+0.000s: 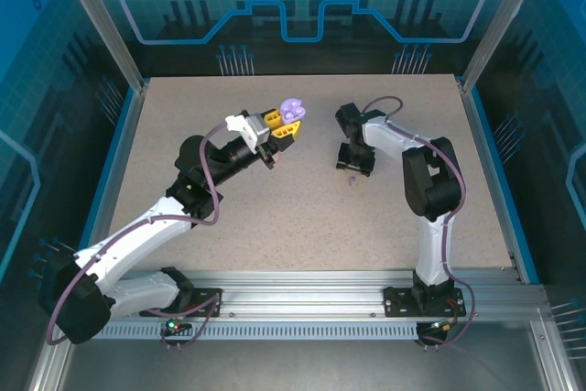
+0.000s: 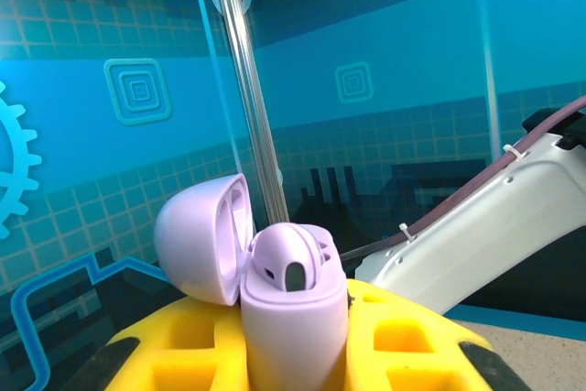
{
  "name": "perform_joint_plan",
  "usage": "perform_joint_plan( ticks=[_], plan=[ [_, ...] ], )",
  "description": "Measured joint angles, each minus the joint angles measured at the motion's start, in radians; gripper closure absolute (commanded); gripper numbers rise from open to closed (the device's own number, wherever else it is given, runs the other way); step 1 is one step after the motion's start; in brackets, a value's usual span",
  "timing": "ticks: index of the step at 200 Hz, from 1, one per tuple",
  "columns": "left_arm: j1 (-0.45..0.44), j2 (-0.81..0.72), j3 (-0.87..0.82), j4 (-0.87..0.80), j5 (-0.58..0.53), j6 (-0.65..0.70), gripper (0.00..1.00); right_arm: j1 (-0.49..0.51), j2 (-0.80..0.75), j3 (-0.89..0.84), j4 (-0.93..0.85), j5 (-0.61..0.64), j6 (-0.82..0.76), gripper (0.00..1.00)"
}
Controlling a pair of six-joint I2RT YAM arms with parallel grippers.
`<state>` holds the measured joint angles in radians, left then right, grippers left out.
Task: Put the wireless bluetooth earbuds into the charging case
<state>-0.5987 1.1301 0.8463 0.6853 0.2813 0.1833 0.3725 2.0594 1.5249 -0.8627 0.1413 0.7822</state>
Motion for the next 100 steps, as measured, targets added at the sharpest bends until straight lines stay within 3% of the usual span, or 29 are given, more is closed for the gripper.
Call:
perform_joint_plan(
  ticks=[100],
  plan=[
    [0.0, 0.0, 0.0, 0.0, 0.0, 0.0, 1.0, 0.019, 0.0, -0.021, -0.001, 0.0, 0.004, 0.54]
  ],
)
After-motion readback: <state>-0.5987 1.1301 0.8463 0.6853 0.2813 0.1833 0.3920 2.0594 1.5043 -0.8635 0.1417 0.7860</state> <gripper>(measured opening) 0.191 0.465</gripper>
